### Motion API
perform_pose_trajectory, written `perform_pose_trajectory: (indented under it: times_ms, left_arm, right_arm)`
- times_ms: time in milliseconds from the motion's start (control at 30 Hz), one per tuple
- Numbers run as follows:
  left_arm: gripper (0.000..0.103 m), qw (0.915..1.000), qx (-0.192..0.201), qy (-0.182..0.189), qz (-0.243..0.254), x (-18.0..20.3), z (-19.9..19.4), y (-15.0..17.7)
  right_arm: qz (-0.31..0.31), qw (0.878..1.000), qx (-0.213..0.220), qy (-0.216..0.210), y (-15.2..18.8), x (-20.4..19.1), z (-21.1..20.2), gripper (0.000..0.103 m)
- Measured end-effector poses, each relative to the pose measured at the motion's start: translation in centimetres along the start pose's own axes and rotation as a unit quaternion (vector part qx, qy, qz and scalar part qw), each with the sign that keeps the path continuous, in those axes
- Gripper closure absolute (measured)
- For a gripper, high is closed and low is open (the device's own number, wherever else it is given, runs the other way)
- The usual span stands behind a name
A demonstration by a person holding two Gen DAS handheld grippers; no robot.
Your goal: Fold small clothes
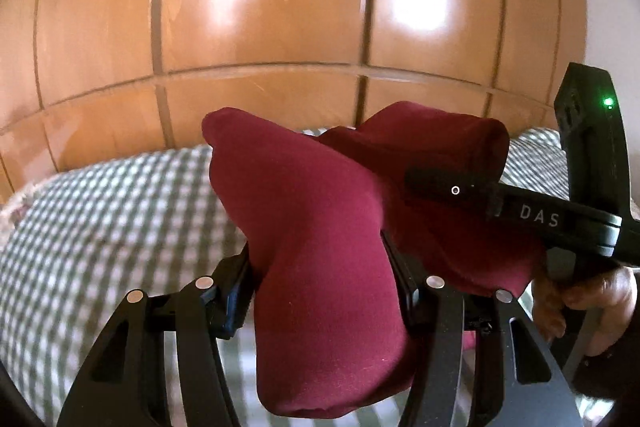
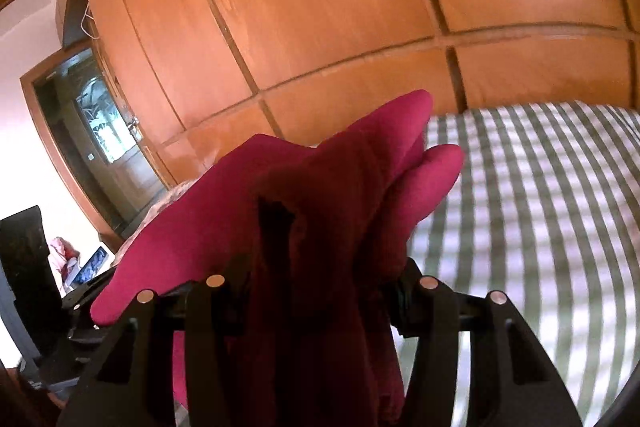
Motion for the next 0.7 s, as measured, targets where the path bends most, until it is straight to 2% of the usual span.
perform_pose_trajectory:
  times_ms: [133, 233, 267, 300, 333, 367, 400, 467, 533, 700]
  left_arm:
    - [0.047, 0.9996, 0.017, -0.02, 0.0, -1.7, 3.1, -1.8]
    - [0.046, 0.999, 0.004, -0.044, -0.003, -2.7, 6.1, -1.9]
    - [0.043, 0.9984, -0.012, -0.055, -0.012, -3.5, 7.6, -1.5]
    - [0.04, 0.9972, -0.027, -0.065, -0.023, -4.2, 8.6, -0.9]
    - [0.033, 0.9955, -0.045, -0.072, -0.042, -5.2, 9.6, -0.1]
    - [0.027, 0.9946, -0.055, -0.069, -0.053, -5.8, 10.0, 0.1]
    - [0.025, 0.994, -0.061, -0.063, -0.065, -6.2, 10.1, 0.2]
    - [0.015, 0.9933, -0.059, -0.068, -0.074, -6.6, 10.0, 0.2]
    - [0.013, 0.9922, -0.061, -0.075, -0.079, -6.8, 9.8, 0.5]
    - [0.013, 0.9914, -0.019, -0.071, -0.108, -7.2, 6.4, 1.0]
  right_arm:
    - [-0.011, 1.0, 0.009, 0.01, -1.5, 0.7, 3.6, 0.054]
    - [0.008, 0.999, -0.01, 0.039, -1.1, 2.7, 7.0, 0.049]
    - [0.017, 0.998, -0.023, 0.054, -0.4, 3.5, 8.2, 0.047]
    - [0.026, 0.996, -0.042, 0.071, 0.5, 4.5, 8.9, 0.037]
    - [0.053, 0.993, -0.067, 0.084, 1.6, 5.8, 9.6, 0.03]
    - [0.081, 0.991, -0.075, 0.076, 2.2, 6.8, 10.0, 0.029]
    - [0.104, 0.99, -0.069, 0.06, 2.4, 7.5, 9.9, 0.029]
    - [0.099, 0.991, -0.064, 0.067, 2.4, 7.5, 9.6, 0.028]
    - [0.083, 0.991, -0.066, 0.086, 2.4, 7.0, 9.3, 0.022]
    - [0.062, 0.987, -0.03, 0.142, 2.7, 5.7, 6.2, 0.014]
Point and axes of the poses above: each gripper's, at about its wrist camera, not at the fingertips, and z roughly the way its jaws point, x to its right, y to its underside, the point moved 5 cm from there along z, roughly the way its jaws point, and after that the axes turned 14 degrees about -z, right-handed, at the moved point
